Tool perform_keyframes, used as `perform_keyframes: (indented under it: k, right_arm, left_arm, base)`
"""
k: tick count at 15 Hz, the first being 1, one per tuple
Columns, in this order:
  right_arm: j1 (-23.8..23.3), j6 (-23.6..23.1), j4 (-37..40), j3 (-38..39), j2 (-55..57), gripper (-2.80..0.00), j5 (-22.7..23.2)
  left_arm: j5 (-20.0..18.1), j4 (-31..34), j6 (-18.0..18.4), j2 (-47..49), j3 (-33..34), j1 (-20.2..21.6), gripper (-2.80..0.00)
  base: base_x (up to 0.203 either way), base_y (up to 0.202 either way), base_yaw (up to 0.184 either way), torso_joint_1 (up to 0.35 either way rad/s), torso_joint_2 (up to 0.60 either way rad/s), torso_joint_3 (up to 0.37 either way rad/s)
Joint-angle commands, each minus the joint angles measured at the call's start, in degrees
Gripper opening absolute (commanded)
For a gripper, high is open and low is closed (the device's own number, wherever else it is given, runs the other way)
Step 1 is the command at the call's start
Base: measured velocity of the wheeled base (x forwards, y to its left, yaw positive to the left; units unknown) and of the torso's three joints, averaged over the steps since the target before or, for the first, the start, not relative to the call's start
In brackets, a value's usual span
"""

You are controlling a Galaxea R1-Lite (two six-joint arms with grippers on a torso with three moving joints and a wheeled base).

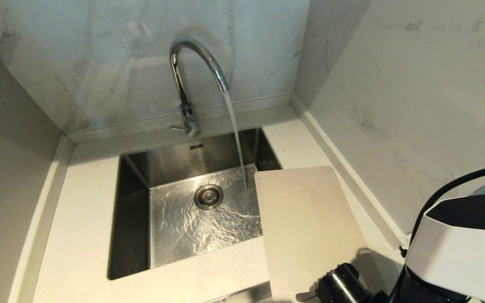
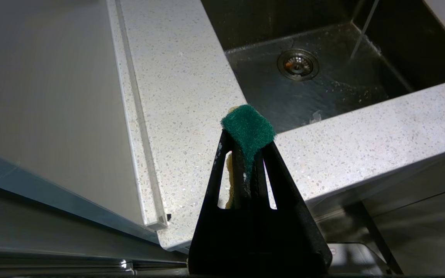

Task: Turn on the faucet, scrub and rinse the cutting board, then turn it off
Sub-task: Pick up the cutting board

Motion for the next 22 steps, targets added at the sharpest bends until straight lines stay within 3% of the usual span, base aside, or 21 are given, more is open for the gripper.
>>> perform_keyframes:
  k: [1,16,17,22]
  right_arm:
    - [0.1,-0.4,-0.1,-0.4,1.5,0.00,0.0]
    - [0.6,-0.3,-0.5,-0.9,2.7,0.00,-2.2]
    - [0.6,-0.3,-0.8,-0.7,2.7,-2.80,-2.6]
    - [0.6,-0.3,-0.9,-0.7,2.6,-2.80,-3.3]
  left_arm:
    - [0.0,0.0,0.0,0.1,0.1,0.0,-2.80]
    - [0.0,0.0,0.0,0.1,0.1,0.0,-2.80]
    - [0.0,0.0,0.0,0.1,0.1,0.0,-2.80]
    - [0.0,0.0,0.0,0.1,0.1,0.0,-2.80]
  base:
    - [0.000,0.000,0.000,0.000,0.00,0.000]
    - [0.000,0.000,0.000,0.000,0.00,0.000]
    - [0.000,0.000,0.000,0.000,0.00,0.000]
    - [0.000,0.000,0.000,0.000,0.00,0.000]
